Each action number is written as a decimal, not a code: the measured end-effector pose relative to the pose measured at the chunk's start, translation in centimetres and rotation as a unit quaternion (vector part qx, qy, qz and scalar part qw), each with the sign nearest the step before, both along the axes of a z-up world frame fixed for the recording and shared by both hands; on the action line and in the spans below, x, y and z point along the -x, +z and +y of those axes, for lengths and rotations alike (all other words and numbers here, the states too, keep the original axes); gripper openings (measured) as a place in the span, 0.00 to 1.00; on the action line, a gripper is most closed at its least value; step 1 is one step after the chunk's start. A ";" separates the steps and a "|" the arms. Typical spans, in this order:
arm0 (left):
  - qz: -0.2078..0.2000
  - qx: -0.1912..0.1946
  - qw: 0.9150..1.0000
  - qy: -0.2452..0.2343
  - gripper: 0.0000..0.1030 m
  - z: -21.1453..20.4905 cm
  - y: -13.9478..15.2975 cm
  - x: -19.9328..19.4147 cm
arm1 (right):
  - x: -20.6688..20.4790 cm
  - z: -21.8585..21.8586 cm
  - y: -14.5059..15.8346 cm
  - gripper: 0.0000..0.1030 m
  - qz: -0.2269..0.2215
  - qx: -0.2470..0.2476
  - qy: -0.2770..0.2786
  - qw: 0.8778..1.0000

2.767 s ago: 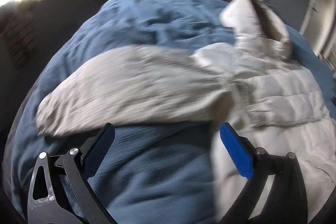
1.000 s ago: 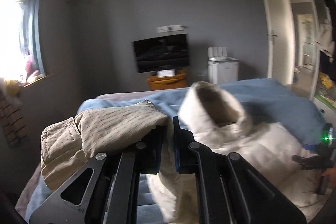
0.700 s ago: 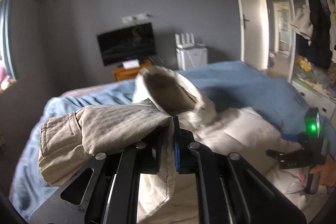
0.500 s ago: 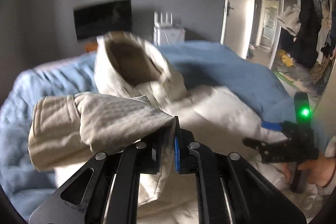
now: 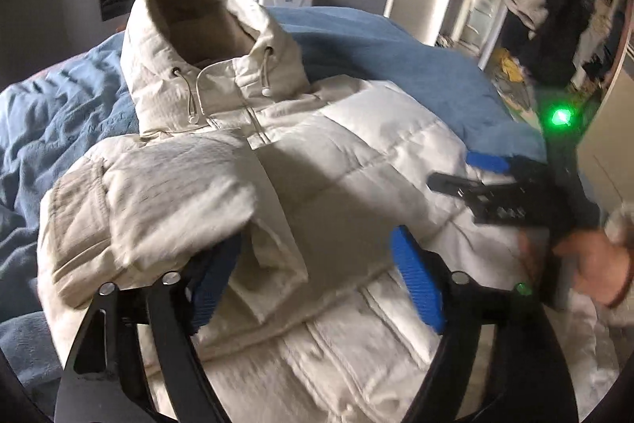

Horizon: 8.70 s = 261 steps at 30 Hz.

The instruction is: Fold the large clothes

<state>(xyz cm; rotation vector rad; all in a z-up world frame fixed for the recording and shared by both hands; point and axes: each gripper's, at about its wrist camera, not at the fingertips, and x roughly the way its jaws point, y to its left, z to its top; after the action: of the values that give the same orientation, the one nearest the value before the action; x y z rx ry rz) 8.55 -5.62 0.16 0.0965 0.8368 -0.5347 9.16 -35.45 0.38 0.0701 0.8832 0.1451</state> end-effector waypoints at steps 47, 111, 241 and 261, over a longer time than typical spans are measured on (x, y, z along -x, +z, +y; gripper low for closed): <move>0.060 -0.043 0.981 0.181 0.71 14.9 -4.4 -2.2 | -0.1 15.1 5.5 0.24 -0.035 0.081 0.124 0.988; 0.072 -0.059 0.981 0.173 0.76 13.7 -5.9 -3.3 | -3.1 -0.9 0.1 0.07 0.083 -0.190 0.050 0.977; -0.059 -0.029 0.972 0.227 0.94 8.4 5.1 -30.9 | -24.2 12.7 5.2 0.08 -0.116 0.047 0.147 0.981; -0.115 -0.085 0.975 0.172 0.20 8.9 8.7 -19.6 | -14.4 9.8 2.9 0.09 -0.106 0.013 0.165 0.980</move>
<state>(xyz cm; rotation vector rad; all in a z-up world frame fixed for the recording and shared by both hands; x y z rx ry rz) 28.15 3.23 8.83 0.1633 0.6515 -0.1212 23.53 -25.67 3.25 -0.1155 0.6771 0.4431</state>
